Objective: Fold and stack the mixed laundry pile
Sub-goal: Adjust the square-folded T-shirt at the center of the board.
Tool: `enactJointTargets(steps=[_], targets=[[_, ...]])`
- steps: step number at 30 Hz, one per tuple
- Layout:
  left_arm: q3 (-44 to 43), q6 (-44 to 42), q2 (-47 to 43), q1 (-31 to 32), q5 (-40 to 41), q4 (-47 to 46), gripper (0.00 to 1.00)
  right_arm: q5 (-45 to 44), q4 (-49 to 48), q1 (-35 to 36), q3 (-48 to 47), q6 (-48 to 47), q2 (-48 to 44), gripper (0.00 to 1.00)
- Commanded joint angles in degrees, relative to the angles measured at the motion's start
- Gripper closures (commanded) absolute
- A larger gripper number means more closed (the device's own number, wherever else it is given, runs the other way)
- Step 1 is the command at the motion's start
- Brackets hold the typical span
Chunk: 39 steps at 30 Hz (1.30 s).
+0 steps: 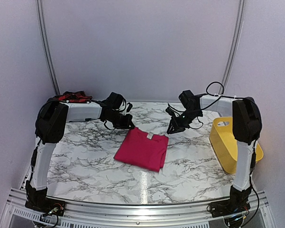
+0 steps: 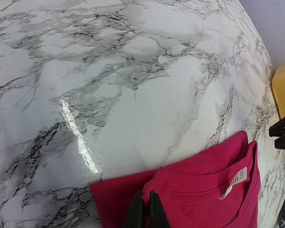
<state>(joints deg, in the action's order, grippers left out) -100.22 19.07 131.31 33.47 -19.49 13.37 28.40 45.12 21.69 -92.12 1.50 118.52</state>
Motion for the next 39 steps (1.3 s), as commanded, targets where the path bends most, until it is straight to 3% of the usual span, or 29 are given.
enactJointTargets(steps=[1,3,15,27,29,30,34,35,39], targets=[[0.6,1.8,-1.0,-1.3,-0.7,-3.3,1.0,0.6,0.9,0.2,-0.5,-0.6,-0.6,0.61],[0.8,2.1,0.1,-1.3,-0.7,-3.2,1.0,0.8,0.2,0.2,-0.1,-0.5,-0.8,0.56],[3.3,6.8,1.8,-2.4,9.4,-0.5,1.0,1.2,-0.4,5.5,-6.6,2.5,2.3,0.62],[8.4,11.4,-3.5,-5.2,12.9,2.0,0.97,-7.9,-3.7,3.4,-14.5,2.4,19.0,0.66],[10.0,12.3,-5.5,-6.0,13.4,1.9,0.89,-9.8,-2.3,2.9,-19.6,1.8,21.2,0.64],[10.7,12.1,-6.7,-6.3,13.9,1.9,0.77,-10.2,-1.6,2.9,-22.0,1.4,21.6,0.62],[14.4,11.7,-13.7,-7.2,17.6,1.1,0.08,-9.7,-1.9,5.5,-23.8,-0.1,15.5,0.5],[15.6,12.0,-15.9,-7.4,18.1,0.9,0.02,-10.2,-2.7,7.0,-22.0,-0.9,12.7,0.47],[21.3,15.6,-22.9,-8.9,17.1,-0.6,0.01,-13.5,-6.2,14.8,-13.7,-4.6,2.5,0.42]])
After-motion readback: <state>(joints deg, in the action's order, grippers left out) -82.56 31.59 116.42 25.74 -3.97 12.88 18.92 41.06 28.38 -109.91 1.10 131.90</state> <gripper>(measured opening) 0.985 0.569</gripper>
